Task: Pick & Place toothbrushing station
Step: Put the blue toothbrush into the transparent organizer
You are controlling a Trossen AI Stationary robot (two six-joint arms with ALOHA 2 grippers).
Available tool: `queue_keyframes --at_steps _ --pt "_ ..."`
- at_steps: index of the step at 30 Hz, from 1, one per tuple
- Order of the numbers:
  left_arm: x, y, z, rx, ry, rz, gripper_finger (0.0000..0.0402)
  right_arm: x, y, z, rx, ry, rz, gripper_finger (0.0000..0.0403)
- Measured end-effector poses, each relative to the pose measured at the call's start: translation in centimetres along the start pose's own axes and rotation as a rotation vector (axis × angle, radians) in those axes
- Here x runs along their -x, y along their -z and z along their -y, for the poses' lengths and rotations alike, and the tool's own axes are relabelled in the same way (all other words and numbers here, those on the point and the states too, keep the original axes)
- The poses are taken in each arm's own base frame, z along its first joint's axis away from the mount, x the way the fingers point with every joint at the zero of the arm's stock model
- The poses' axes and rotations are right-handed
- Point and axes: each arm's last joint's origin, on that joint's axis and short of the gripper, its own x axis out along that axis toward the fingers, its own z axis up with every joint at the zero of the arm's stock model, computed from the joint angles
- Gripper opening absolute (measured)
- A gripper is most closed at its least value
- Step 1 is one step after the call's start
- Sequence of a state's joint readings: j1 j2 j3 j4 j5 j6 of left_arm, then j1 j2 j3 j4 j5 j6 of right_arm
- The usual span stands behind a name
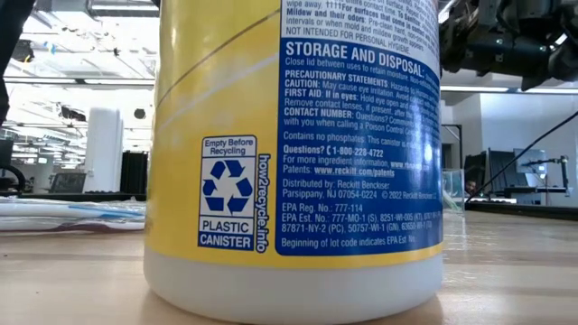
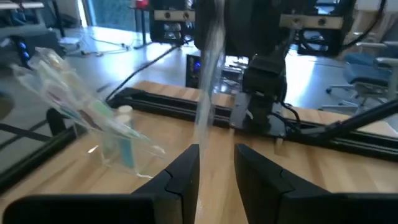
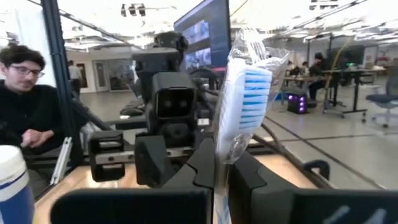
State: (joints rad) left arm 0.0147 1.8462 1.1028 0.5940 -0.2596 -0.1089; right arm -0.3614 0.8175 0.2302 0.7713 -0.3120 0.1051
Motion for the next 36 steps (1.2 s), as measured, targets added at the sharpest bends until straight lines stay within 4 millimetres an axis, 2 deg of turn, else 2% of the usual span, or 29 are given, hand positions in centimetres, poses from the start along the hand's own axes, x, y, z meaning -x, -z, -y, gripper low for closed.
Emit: queue_keyframes --at_steps 2,8,17,25,36 --pt "0.6 -0.2 -0.2 0.002 -0.002 0.008 0.0095 0.3 -0.2 0.3 0.005 0.022 0.007 0.0005" --pt "2.3 0.6 -0.6 0.02 -0.003 -0.028 0.0095 1.2 -0.8 1.1 -0.004 0.094 0.015 0.0005" --pt "2.7 2.1 -0.8 0.037 -0.009 -0.069 0.0095 3.0 -0.9 2.5 -0.039 0.233 -0.038 0.0005" --pt "2.8 2.1 -0.6 0.036 -0.001 -0.071 0.0095 4.4 -1.1 3.0 -0.069 0.319 -0.075 0.0005" --pt "2.9 2.2 -0.2 0.034 0.009 -0.072 0.0095 5.1 -3.4 3.2 -0.075 0.405 -0.189 0.0005"
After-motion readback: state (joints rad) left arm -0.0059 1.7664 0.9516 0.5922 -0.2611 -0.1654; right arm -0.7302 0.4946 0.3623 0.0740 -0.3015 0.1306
